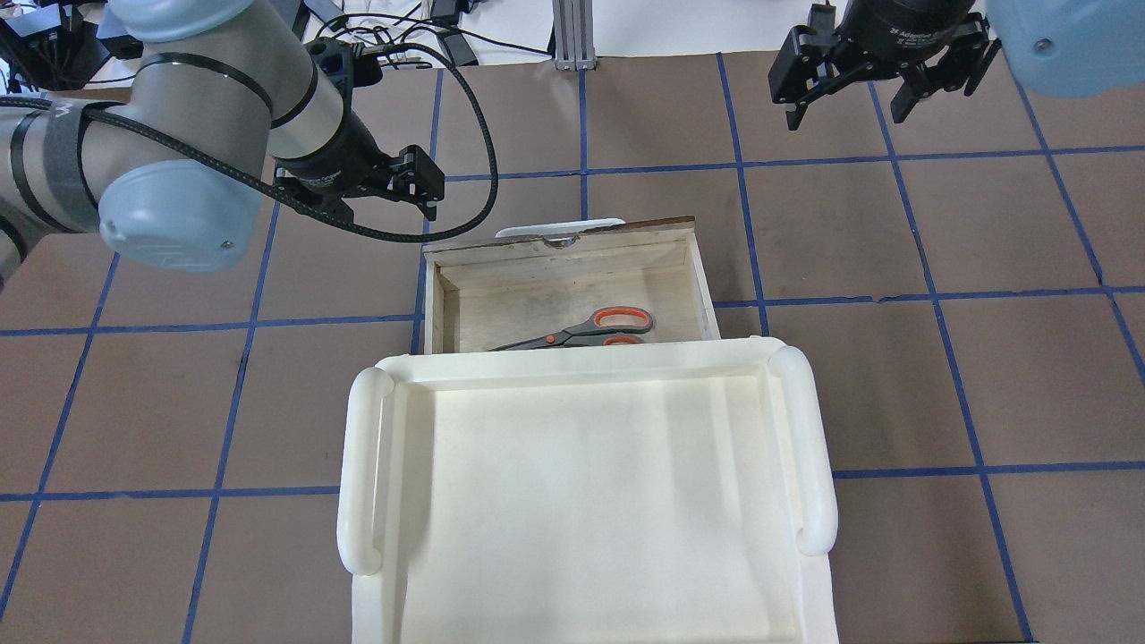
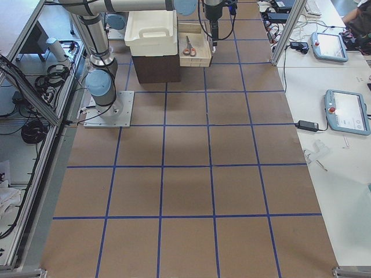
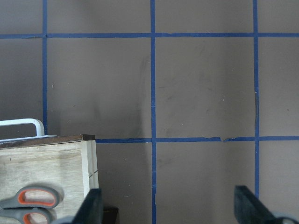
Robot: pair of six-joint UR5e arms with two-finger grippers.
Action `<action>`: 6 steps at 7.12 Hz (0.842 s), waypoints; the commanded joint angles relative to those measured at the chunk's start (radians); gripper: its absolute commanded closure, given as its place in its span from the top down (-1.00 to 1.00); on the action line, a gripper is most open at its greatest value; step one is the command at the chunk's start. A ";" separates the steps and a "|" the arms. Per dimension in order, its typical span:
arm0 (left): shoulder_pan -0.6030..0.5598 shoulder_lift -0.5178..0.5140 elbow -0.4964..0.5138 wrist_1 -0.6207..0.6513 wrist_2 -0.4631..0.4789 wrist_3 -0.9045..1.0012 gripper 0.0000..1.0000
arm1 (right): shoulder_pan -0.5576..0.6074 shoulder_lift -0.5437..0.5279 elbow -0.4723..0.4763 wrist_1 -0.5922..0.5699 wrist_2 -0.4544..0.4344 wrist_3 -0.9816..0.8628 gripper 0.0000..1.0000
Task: Put scissors in drawer and close it
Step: 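Swing the left gripper over to the drawer's white handle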
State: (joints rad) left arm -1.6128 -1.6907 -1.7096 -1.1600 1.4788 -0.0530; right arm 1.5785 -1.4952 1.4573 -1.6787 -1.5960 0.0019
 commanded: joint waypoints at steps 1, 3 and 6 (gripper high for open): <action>-0.028 -0.104 0.088 0.024 0.000 -0.037 1.00 | 0.000 -0.005 0.000 0.001 -0.001 -0.003 1.00; -0.119 -0.248 0.277 -0.099 0.079 -0.172 1.00 | 0.000 -0.003 0.000 0.002 -0.002 -0.003 1.00; -0.202 -0.423 0.430 -0.098 0.118 -0.358 1.00 | 0.000 -0.005 0.000 0.002 -0.004 -0.003 1.00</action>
State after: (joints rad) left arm -1.7850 -2.0434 -1.3382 -1.2678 1.5786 -0.3368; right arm 1.5785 -1.5000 1.4573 -1.6767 -1.5987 -0.0015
